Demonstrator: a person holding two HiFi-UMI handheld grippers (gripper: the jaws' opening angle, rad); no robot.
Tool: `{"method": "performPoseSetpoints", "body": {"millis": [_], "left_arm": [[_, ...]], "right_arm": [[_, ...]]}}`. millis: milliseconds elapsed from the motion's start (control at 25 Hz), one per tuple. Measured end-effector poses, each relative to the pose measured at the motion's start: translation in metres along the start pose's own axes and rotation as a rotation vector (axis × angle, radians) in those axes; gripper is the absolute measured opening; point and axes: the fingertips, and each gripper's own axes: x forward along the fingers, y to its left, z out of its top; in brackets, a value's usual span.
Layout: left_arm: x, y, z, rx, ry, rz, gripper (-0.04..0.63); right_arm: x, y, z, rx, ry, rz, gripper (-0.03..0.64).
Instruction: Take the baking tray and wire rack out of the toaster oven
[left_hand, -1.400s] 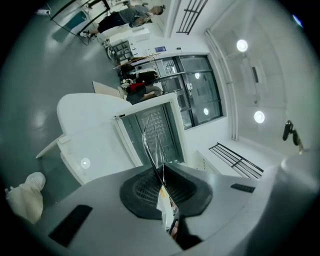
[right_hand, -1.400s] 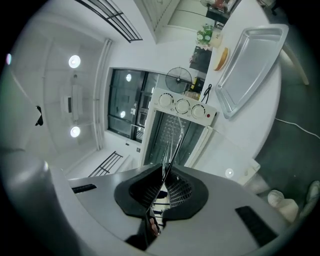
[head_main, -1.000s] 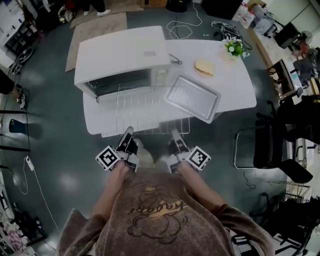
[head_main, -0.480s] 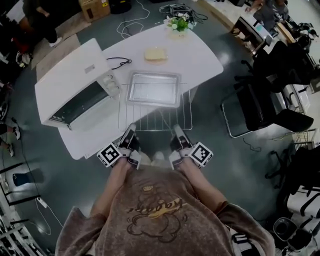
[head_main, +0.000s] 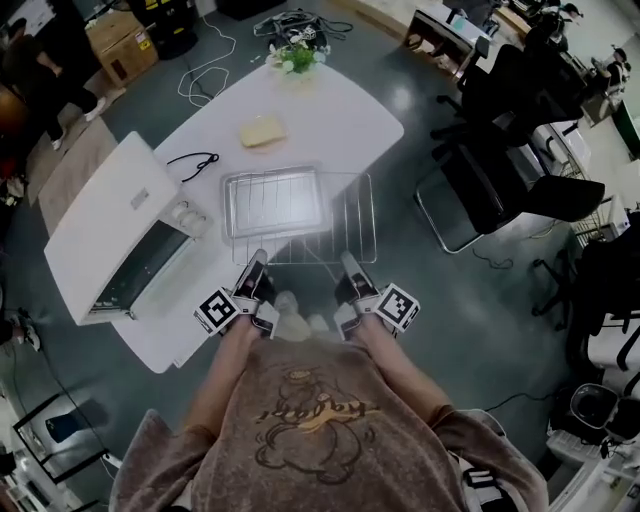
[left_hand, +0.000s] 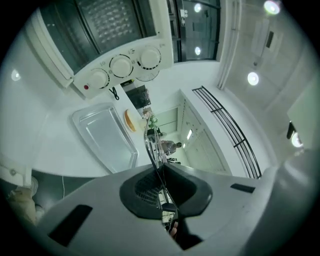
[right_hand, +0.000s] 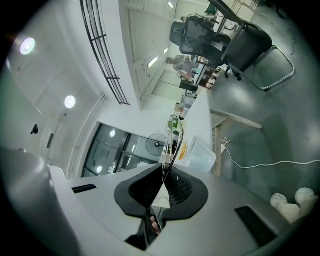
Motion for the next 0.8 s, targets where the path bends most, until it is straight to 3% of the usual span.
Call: {"method": "performPoseSetpoints", "body": {"millis": [240,360,480,800], "left_arm": [[0.023,0.016,0.020,-0.024,0.028,0.003,0.008],[0.031,0.029,0.031,-0.012,0.041,0.028,0.008],[0.037,0.051,0.040,0.018,0.063,0.071,0.008],[0.054,0.097,0.041,-0.046,0.093,0.125,0.008]], "right_arm": [[0.026,-0.014,0.000,0.015,0.015,-0.063,0.014],[0.047,-0.017,-0.004,0.007,0.071,-0.038,0.014],[0.063,-0.031,-0.013,-0.003,0.147,-0.070,0.016],[0.086,-0.068,-0.022,-0.009,0.242,-0.145,0.022]]}}
